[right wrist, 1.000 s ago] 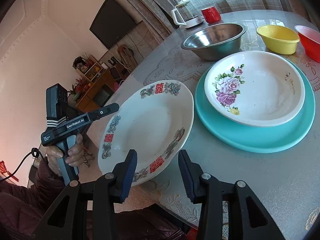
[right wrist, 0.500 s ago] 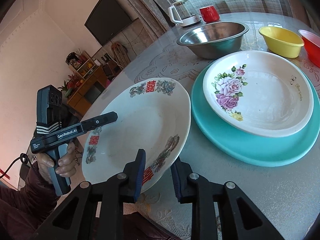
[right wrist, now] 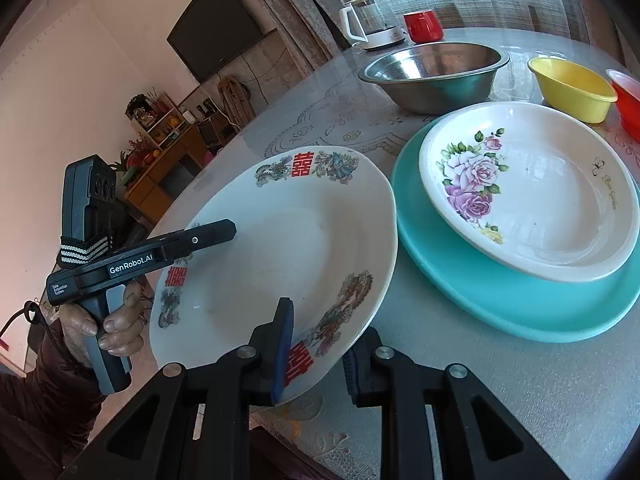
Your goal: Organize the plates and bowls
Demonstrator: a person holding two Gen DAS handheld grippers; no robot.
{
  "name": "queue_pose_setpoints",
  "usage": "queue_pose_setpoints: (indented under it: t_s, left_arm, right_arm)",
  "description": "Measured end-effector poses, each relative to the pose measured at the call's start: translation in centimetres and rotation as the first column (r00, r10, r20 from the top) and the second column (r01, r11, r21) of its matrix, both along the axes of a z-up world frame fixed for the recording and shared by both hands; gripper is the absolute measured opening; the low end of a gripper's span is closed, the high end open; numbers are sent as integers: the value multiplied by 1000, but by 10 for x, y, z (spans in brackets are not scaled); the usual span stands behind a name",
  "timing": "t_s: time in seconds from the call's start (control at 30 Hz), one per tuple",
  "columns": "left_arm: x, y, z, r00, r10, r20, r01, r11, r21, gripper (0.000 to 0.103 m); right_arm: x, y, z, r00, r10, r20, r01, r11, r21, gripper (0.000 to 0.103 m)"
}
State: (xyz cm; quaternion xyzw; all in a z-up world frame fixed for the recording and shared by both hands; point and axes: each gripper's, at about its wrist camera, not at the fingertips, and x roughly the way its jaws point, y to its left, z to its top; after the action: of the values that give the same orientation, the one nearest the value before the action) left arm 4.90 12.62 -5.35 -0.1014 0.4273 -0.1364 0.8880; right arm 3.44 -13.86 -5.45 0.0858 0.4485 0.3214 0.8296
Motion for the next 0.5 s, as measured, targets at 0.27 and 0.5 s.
queue_pose_setpoints:
  t_s: [0.27,0.5]
  left_arm:
    - [-7,-4,4,1000,3,24,-4,999,36,31]
    - [-8,-8,8,999,-10,42,8,999,43,31]
  right_arm:
    - [-2,-3,6,1000,-6,21,6,1000,-13,22]
    - [-1,-3,12,999,-20,32,20,1000,-14,22]
